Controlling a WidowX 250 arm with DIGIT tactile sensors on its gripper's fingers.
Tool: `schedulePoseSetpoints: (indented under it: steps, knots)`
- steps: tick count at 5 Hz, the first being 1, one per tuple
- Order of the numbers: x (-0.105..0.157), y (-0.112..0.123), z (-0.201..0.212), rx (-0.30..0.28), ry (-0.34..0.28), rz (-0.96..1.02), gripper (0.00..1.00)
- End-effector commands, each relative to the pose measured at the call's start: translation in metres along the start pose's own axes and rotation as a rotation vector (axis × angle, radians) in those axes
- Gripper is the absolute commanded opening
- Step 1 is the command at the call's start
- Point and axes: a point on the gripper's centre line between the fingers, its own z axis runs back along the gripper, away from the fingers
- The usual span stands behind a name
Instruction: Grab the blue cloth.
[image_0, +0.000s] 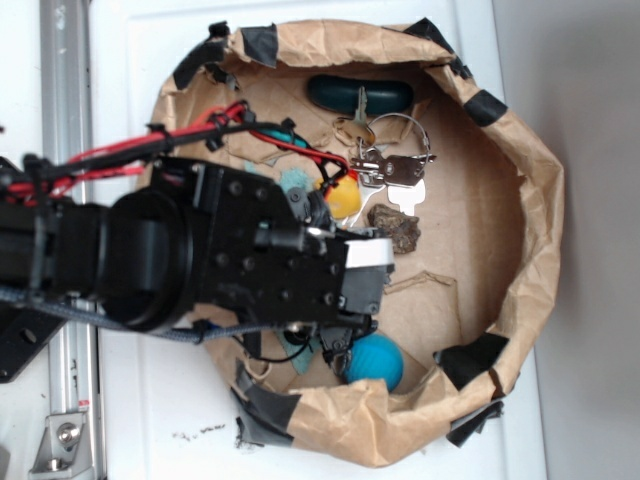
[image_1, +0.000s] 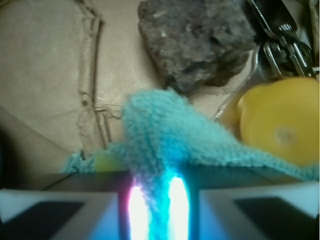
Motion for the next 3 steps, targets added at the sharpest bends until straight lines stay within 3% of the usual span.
schedulePoseSetpoints:
  steps: [1, 2, 3]
  knots:
    - [-0.001, 0.005, 0.005, 0.023, -0.015, -0.01, 0.0]
    - [0.0, 0.016, 0.044, 0.139, -0.12, -0.013, 0.0]
    - [0.0, 0.033, 0.094, 0.142, -0.189, -0.092, 0.0]
